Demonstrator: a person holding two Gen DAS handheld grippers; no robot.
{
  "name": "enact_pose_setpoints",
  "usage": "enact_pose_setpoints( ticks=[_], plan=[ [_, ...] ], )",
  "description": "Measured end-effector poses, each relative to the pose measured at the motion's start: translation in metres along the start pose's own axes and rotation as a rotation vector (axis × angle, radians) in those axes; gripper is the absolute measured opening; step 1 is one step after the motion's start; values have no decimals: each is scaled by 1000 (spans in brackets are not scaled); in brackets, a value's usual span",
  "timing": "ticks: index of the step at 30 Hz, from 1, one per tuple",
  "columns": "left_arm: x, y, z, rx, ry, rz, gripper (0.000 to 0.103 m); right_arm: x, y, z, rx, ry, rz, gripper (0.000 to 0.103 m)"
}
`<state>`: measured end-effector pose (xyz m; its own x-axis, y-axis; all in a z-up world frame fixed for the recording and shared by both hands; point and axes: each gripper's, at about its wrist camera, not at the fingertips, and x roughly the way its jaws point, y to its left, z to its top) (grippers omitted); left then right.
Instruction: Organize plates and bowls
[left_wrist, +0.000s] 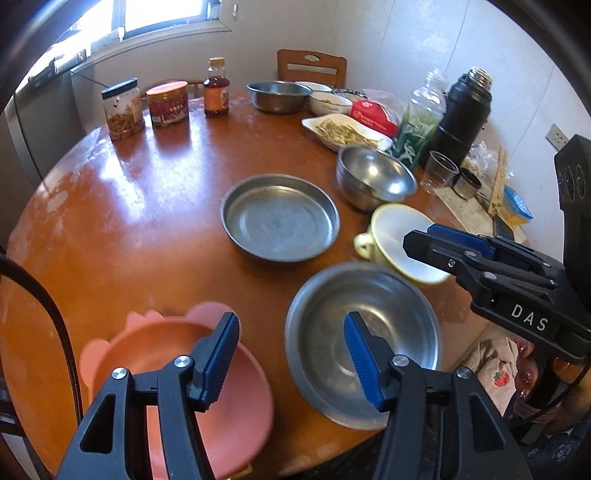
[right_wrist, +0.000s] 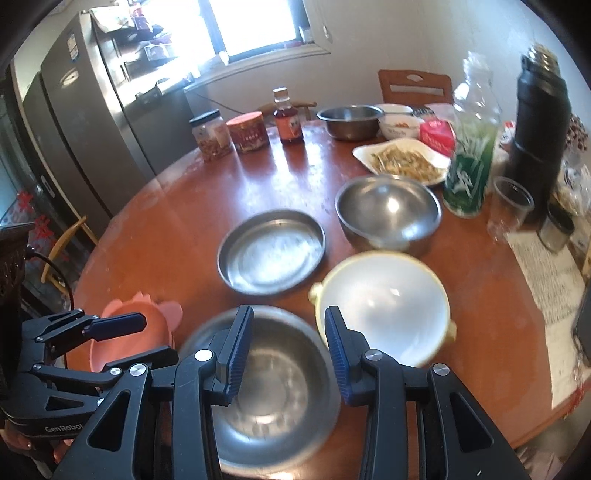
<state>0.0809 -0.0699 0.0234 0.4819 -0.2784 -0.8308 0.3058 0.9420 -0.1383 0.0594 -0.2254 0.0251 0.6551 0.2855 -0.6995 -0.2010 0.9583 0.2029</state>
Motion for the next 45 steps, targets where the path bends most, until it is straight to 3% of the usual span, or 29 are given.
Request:
enact_pose_setpoints(
  ticks=[15,24,28,36,38,45],
  plan=[
    [31,44,52,-79,-2,95,59,53,5,47,-31,35,11,42],
    [73,50,70,-109,63,116,59,97,-3,56,-49,107,-70,42],
    [90,52,74,-110,99,145,59,118,-8,60,-57,155,-113,38],
    [106,59,77,-133,131,129,59,143,-13,62,-84,211,-149,31],
    [110,60,77,-138,142,126,59,149,-15,62,-89,227,-152,22],
    [121,62,72,-161,180,94,58,154,-15,64,-100,225,-152,16]
  ],
)
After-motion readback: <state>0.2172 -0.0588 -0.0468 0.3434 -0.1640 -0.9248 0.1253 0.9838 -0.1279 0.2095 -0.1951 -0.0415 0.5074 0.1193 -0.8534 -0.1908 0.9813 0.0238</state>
